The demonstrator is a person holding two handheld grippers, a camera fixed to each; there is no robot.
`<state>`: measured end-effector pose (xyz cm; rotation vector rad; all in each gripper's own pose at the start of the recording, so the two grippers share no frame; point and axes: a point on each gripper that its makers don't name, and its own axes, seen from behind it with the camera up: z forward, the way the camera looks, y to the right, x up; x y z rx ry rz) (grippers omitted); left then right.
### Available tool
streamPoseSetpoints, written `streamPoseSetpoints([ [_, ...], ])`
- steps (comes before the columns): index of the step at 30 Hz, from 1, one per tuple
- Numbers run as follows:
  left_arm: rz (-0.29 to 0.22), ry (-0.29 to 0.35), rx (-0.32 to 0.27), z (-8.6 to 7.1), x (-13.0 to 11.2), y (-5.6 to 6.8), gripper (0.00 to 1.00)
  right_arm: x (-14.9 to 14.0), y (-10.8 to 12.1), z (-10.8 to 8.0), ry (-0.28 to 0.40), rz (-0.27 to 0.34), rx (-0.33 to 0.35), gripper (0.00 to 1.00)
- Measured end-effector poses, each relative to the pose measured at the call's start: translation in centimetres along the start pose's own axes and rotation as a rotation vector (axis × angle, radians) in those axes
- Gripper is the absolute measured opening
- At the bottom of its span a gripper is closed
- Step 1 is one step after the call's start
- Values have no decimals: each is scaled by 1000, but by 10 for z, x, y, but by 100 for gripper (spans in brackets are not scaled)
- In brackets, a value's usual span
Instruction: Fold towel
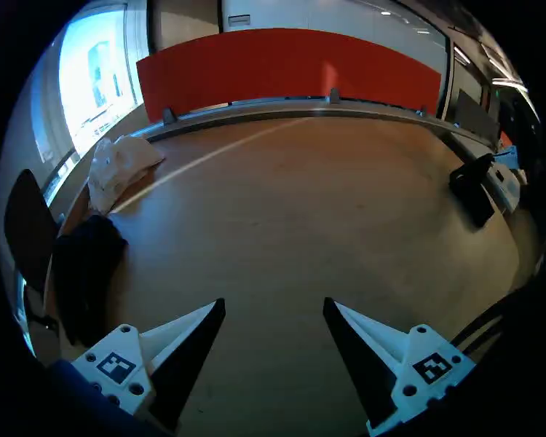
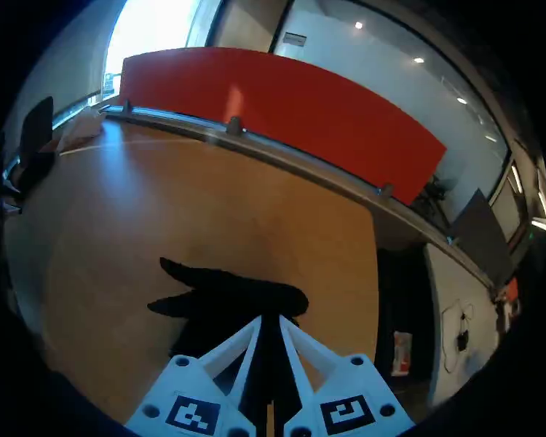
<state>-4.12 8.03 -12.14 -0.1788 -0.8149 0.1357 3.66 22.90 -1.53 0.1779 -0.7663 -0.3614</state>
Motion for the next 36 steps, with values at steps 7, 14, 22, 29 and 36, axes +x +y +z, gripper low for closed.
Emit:
streamPoseSetpoints([
  [7,-4,3,1,-3,-1,1,100,-35,-3,-2,-54,44,-15,6],
  [14,-9,0,11,-5,-4,-2,100,-73,-1,0,-128,105,-38,6],
  [22,-7,1,14,-6,-3,-2,100,-104,-4,5,-194,126,-54,6],
  [29,-6,-2,16,-5,-4,-2,100,-125,-5,11,-252,151,-79,6],
  [36,-4,-2,19,-5,-3,-1,100,-135,-4,16,-279,178,-93,6],
])
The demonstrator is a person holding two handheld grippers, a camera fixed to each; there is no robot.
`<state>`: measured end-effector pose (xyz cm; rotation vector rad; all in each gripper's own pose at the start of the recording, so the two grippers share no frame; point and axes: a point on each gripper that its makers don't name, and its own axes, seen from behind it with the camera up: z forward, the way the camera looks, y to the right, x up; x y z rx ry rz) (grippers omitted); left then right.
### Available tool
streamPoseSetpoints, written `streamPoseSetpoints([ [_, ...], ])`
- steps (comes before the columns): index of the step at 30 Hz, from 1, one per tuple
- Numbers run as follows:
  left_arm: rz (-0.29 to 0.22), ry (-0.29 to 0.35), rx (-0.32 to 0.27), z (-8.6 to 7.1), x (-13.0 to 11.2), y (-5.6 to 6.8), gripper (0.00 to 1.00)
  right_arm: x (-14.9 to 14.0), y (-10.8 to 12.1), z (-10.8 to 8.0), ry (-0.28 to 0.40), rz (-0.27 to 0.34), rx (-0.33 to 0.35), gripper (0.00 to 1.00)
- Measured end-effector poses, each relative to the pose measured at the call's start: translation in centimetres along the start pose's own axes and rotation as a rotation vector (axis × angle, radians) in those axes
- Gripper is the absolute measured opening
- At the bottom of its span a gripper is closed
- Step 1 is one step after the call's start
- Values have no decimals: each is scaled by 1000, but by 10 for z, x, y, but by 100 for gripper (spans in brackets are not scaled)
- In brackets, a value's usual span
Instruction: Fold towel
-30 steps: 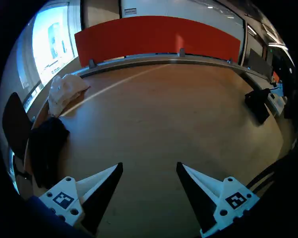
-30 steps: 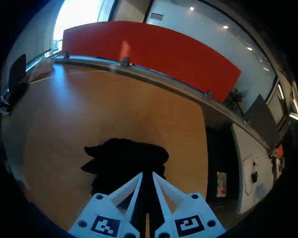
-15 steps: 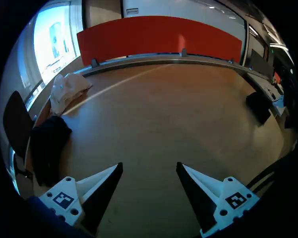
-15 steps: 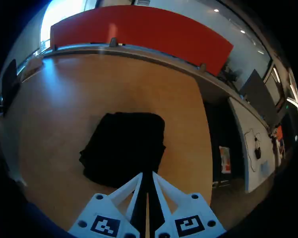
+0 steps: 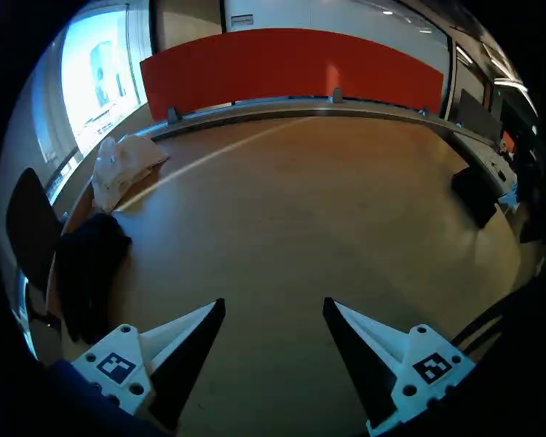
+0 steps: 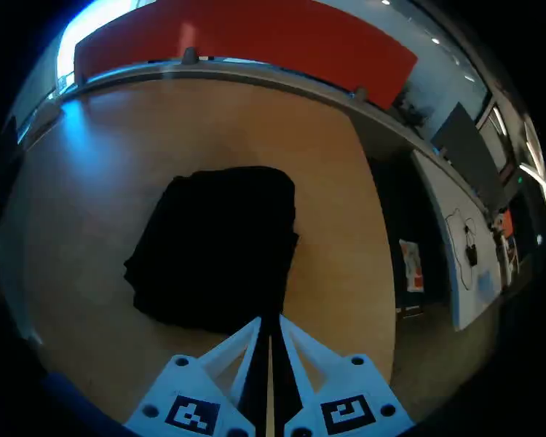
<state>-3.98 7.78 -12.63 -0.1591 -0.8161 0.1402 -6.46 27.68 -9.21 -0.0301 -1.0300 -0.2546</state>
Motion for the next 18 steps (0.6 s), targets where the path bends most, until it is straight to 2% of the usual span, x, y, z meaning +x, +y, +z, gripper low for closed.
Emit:
streamPoseSetpoints([
  [18,8,-7,-1,2,0,3,100,-18,-3,15,-63,0,2,6],
])
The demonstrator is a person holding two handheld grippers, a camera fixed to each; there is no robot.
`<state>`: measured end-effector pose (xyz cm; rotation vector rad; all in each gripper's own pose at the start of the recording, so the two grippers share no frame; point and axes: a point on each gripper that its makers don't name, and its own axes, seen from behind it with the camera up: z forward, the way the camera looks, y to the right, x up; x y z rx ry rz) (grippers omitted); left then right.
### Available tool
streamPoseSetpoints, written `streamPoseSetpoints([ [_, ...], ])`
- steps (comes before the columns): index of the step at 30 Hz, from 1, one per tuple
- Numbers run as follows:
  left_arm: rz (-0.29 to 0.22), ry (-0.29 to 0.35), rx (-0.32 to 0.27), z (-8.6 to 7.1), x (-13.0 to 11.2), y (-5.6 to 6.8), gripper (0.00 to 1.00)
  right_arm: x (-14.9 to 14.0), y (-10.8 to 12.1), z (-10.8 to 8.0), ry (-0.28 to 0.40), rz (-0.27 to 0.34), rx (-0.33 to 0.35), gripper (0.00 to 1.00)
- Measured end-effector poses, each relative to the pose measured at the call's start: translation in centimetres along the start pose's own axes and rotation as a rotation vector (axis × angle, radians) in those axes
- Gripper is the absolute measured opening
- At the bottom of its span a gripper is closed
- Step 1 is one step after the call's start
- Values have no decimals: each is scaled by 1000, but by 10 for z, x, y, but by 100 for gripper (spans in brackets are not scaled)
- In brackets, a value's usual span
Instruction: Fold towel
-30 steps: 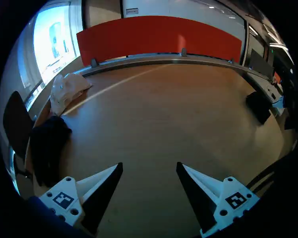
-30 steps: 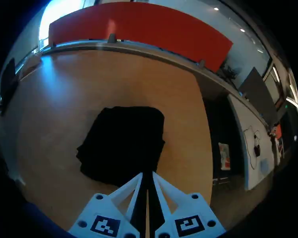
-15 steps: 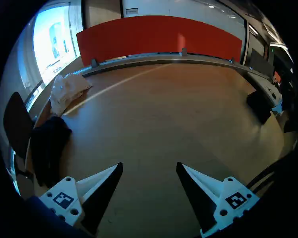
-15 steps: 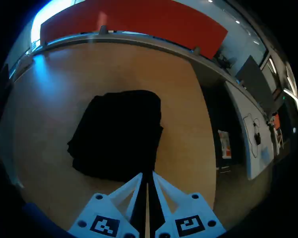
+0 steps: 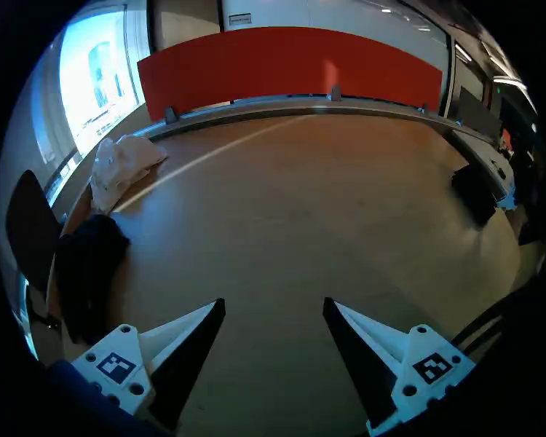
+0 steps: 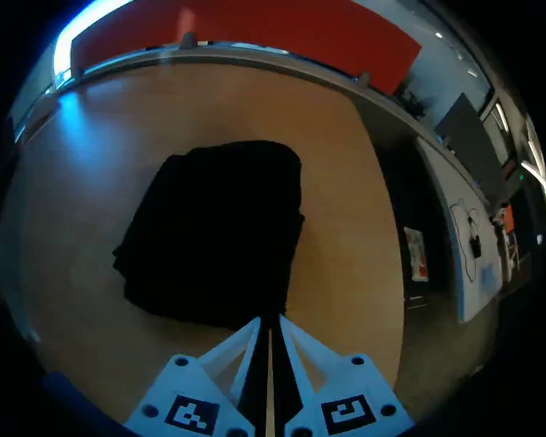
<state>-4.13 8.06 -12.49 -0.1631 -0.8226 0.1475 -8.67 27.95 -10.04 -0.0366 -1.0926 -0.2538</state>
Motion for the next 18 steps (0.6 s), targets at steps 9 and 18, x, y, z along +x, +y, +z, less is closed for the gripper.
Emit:
streamPoseSetpoints([
  [9,-2,1,2,-1,0,-2,100,-4,-2,4,-15,0,1,6],
  [18,-2,3,4,-2,1,-4,100,-3,1,2,-2,3,-20,8],
])
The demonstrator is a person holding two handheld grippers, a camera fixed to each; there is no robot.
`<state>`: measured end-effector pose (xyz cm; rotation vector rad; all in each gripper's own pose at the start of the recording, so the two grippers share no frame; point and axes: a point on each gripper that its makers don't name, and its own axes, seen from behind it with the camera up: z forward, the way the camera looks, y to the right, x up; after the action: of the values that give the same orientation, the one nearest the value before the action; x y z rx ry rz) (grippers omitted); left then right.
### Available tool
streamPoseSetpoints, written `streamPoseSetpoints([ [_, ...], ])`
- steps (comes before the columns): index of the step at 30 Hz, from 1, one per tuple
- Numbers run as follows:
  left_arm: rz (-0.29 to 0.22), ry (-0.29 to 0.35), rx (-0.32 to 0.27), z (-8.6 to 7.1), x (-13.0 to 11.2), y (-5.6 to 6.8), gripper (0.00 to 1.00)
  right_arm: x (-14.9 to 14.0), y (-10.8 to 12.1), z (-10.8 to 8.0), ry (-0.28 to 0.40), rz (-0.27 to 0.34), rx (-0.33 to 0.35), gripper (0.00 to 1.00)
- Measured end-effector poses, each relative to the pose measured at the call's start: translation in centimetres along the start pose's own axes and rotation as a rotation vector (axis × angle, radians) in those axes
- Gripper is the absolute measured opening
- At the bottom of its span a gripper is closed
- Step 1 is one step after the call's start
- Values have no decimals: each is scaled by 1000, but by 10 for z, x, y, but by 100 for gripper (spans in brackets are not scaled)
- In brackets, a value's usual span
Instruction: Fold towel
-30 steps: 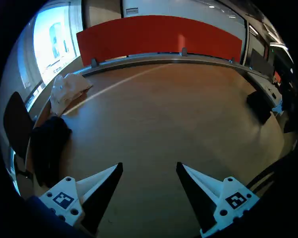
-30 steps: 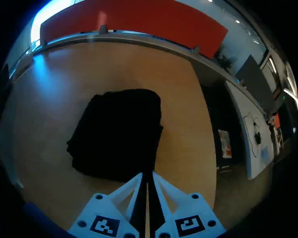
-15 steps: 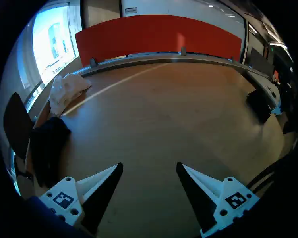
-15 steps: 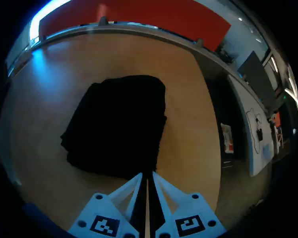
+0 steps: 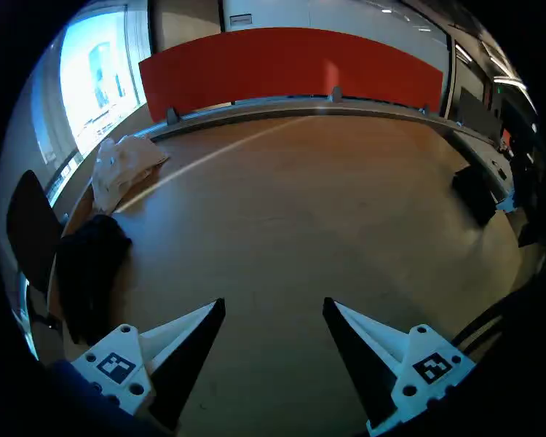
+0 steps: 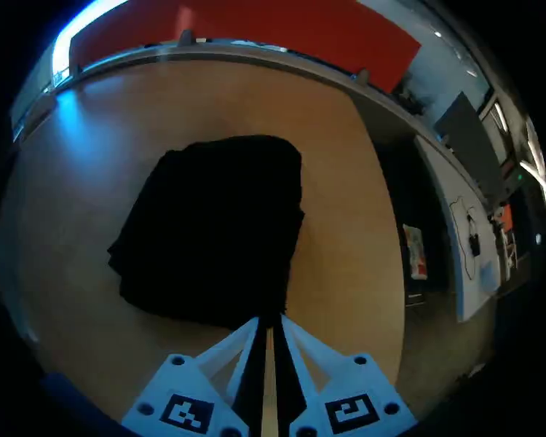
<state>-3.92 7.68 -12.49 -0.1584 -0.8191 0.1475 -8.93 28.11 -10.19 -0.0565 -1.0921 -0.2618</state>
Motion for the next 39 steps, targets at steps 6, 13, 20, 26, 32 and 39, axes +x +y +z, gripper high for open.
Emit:
streamPoseSetpoints([
  [6,-3,6,2,0,2,-2,100,-3,5,-7,15,11,-33,32],
  [13,-3,12,-2,-1,4,-2,100,-5,4,-13,34,25,-41,72],
  [20,-5,19,-9,-2,5,-1,100,-3,-1,-18,54,25,-37,89],
  [26,-7,27,-10,-4,7,-2,100,2,-5,-23,74,27,-39,89],
  [32,-9,40,-10,-6,10,-6,100,16,-9,-35,141,57,-41,89],
  [39,-16,61,-13,-8,18,-7,100,39,-17,-57,262,122,-45,89],
])
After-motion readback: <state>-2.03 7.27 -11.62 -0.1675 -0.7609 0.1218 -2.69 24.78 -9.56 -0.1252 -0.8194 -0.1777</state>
